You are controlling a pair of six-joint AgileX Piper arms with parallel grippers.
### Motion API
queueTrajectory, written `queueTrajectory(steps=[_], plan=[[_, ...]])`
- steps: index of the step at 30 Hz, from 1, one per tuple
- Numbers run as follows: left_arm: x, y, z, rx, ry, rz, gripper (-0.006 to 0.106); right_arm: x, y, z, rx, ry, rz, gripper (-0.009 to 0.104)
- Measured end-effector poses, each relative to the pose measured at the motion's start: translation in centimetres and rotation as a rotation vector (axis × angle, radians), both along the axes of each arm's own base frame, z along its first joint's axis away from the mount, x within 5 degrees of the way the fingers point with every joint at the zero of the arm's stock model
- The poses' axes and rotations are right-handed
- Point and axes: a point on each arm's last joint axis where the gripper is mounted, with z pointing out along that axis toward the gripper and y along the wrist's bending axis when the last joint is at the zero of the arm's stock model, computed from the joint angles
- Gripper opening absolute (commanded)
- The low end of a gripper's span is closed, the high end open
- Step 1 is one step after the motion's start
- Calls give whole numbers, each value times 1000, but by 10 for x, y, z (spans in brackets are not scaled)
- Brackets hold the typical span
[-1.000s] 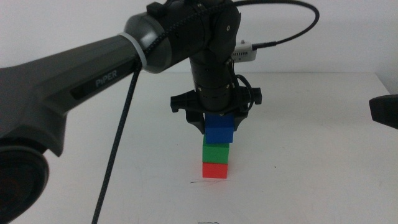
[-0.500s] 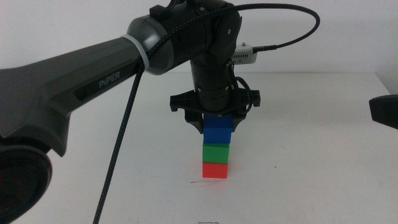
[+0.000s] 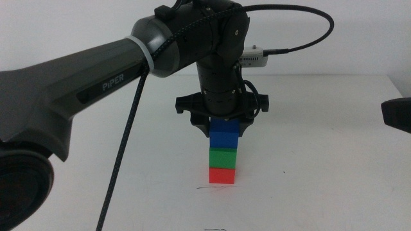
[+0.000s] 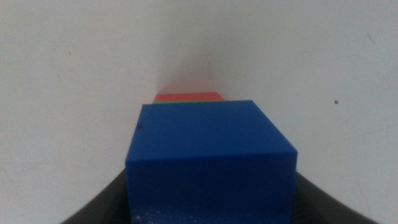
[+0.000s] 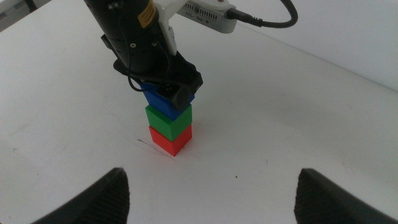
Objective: Stack red cubes first, then green, then blue cubes in a specific spot.
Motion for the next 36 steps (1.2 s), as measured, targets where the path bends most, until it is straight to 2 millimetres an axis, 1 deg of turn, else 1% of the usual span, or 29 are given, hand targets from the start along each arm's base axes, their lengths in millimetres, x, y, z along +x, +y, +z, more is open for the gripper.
queueTrajectory(steps=[1,2,3,4,14,15,20,23,27,30,36], plan=[[0,0,0,1,-1,-3,27,0,0,0,0,0,0,68],[0,0,0,1,-1,-4,33,0,0,0,0,0,0,68],[0,0,0,1,-1,-7,37,0,0,0,0,0,0,68],[0,0,0,2,-2,-9,61,0,0,0,0,0,0,68],[0,0,0,11,-10,-53,63,0,0,0,0,0,0,68],[0,0,0,7,-6,-53,68,0,0,0,0,0,0,68],[-1,-1,0,4,-4,-53,77,0,0,0,0,0,0,68],[-1,-1,0,4,-4,-53,81,0,0,0,0,0,0,68],[-1,-1,0,2,-4,-53,83,0,0,0,0,0,0,68],[-2,1,6,-6,-13,-53,83,0,0,0,0,0,0,68],[-10,8,32,-44,-62,-54,83,0,0,0,0,0,0,68]])
